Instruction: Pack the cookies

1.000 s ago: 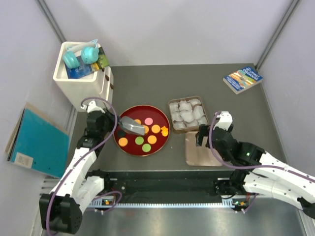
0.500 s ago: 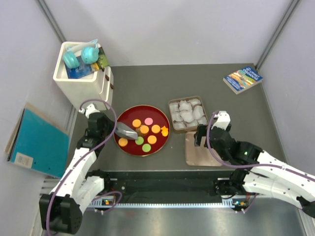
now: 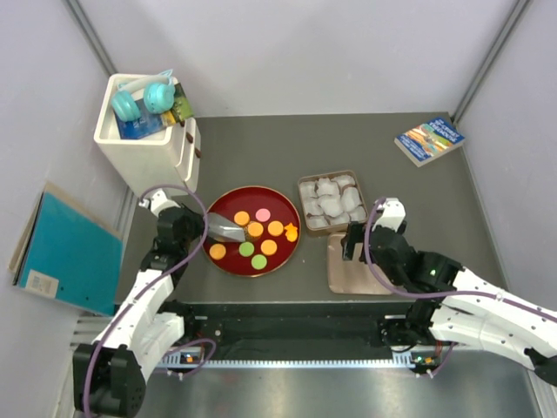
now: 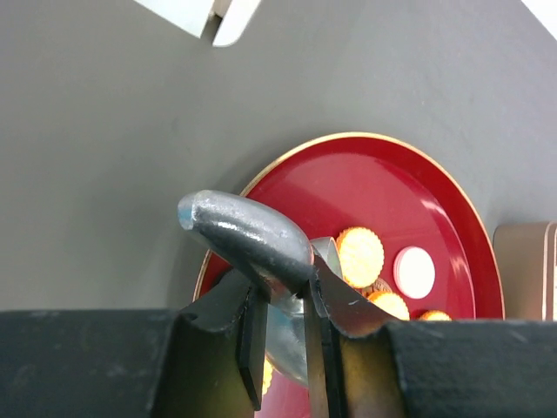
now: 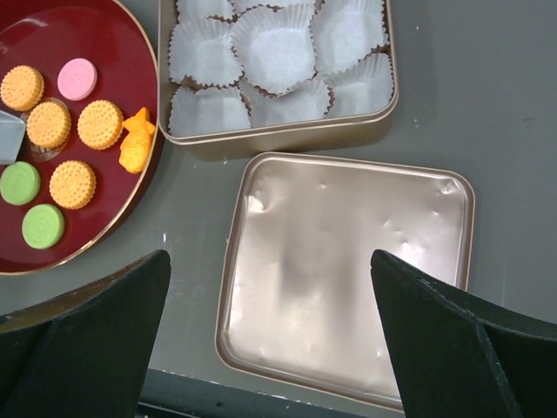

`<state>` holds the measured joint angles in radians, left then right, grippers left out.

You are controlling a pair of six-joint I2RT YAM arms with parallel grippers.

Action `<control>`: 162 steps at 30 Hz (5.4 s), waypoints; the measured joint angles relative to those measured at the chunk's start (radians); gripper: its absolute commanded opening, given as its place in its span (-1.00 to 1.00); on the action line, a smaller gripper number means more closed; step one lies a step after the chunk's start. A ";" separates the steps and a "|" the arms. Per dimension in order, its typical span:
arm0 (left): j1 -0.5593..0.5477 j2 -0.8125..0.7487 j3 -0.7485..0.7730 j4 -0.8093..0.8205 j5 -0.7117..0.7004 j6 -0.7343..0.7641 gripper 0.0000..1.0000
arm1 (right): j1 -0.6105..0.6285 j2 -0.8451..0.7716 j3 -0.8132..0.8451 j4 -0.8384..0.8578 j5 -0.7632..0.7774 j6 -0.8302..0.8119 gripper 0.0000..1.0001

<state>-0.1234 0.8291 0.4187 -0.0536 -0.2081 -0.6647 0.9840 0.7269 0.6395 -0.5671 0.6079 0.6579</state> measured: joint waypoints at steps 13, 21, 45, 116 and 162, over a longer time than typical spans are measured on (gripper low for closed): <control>-0.092 -0.024 -0.187 0.323 -0.109 -0.038 -1.00 | 0.000 -0.023 -0.012 0.006 -0.018 0.002 0.95; -0.154 0.059 -0.229 0.500 -0.150 -0.042 -1.00 | 0.000 -0.045 -0.021 0.005 -0.026 0.001 0.95; -0.337 0.203 -0.079 0.505 -0.307 0.146 -1.00 | 0.000 -0.058 -0.037 0.005 -0.030 0.001 0.96; -0.402 0.500 -0.275 1.070 -0.292 -0.183 -1.00 | 0.000 -0.045 -0.060 -0.002 -0.034 0.002 0.96; -0.436 0.924 0.689 0.489 0.008 -0.043 -1.00 | 0.000 -0.169 0.031 -0.140 0.029 0.004 0.96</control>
<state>-0.5591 1.7535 1.1076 0.4358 -0.1997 -0.7082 0.9840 0.5575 0.6708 -0.7071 0.6365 0.6621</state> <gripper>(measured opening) 0.242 0.981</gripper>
